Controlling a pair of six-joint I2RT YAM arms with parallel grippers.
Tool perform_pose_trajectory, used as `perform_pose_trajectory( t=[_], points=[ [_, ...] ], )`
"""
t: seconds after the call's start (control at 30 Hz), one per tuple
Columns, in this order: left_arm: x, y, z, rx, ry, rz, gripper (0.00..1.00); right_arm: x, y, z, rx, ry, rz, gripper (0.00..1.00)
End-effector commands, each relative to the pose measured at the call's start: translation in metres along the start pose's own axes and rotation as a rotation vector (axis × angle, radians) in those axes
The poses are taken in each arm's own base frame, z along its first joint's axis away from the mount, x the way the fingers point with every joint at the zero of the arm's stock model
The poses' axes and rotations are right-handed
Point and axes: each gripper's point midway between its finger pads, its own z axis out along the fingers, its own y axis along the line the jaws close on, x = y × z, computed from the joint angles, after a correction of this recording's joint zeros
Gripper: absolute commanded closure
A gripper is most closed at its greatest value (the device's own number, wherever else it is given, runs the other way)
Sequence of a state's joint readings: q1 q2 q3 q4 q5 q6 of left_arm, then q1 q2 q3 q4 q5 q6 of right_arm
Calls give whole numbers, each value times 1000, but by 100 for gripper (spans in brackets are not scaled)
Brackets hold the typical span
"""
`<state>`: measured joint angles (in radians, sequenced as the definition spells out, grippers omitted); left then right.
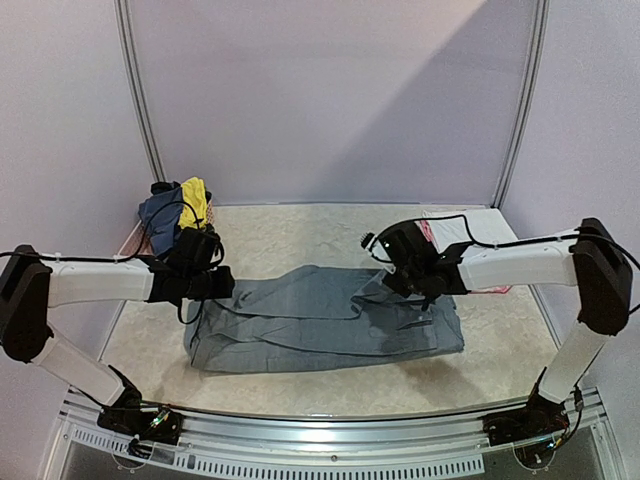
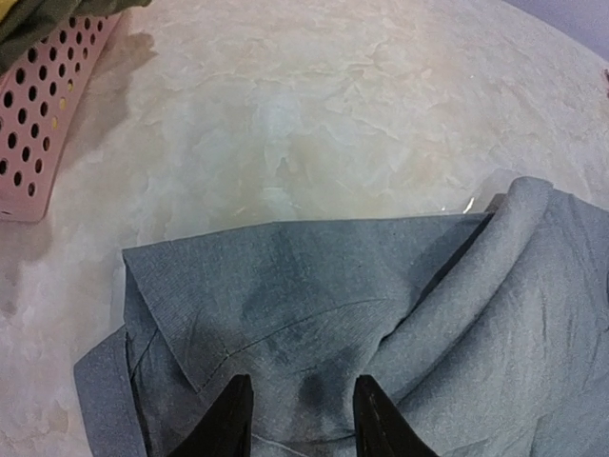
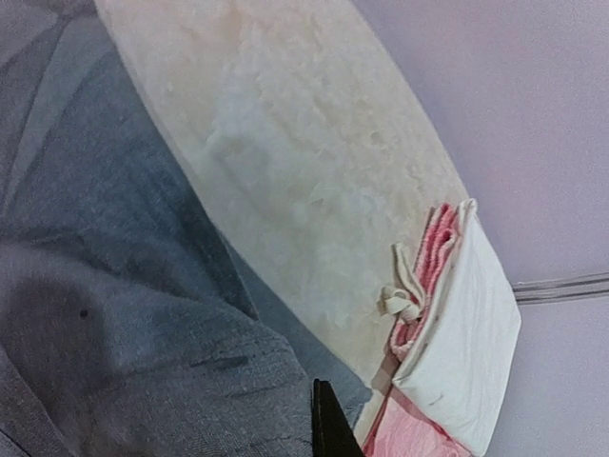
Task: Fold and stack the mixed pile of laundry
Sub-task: Adjust the rectangle-folded shirt at the center of the board.
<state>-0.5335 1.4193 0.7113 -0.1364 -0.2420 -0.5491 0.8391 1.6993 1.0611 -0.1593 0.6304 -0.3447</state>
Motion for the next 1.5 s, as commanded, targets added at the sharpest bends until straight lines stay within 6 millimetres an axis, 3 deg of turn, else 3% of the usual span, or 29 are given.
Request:
perform_pose_trajectory(
  t=[0.0, 0.17, 0.37, 0.5, 0.57, 0.73, 0.93, 1.03, 1.1, 1.17, 1.33, 1.47],
  points=[
    [7, 7, 10, -17, 17, 13, 62, 17, 28, 20, -63, 69, -20, 93],
    [10, 10, 13, -31, 24, 16, 63, 20, 29, 18, -72, 72, 24, 77],
    [10, 11, 11, -30, 21, 19, 63, 34, -12, 17, 105, 138, 63, 72],
    [11, 12, 10, -33, 22, 22, 63, 58, -46, 14, 222, 224, 159, 33],
    [12, 13, 9, -34, 22, 23, 63, 74, -57, 12, 240, 267, 232, 25],
    [11, 13, 8, -32, 18, 22, 63, 107, -58, -7, 206, 345, 374, 9],
    [11, 12, 8, -26, 20, 22, 63, 127, -26, -30, 9, 398, 550, 6],
    [11, 11, 8, -20, 18, 18, 63, 109, -1, -44, -188, 298, 754, 6],
    [11, 11, 8, -17, 16, 14, 63, 80, 25, -63, -434, 165, 898, 6],
    [12, 11, 8, -14, 18, 13, 63, 60, 35, -80, -590, 83, 1032, 5],
    [14, 10, 8, -2, 19, 8, 64, 35, 40, -95, -752, -39, 1242, 7],
    [15, 10, 7, 2, 18, 4, 64, 36, 36, -90, -752, -56, 1373, 9]
  ],
)
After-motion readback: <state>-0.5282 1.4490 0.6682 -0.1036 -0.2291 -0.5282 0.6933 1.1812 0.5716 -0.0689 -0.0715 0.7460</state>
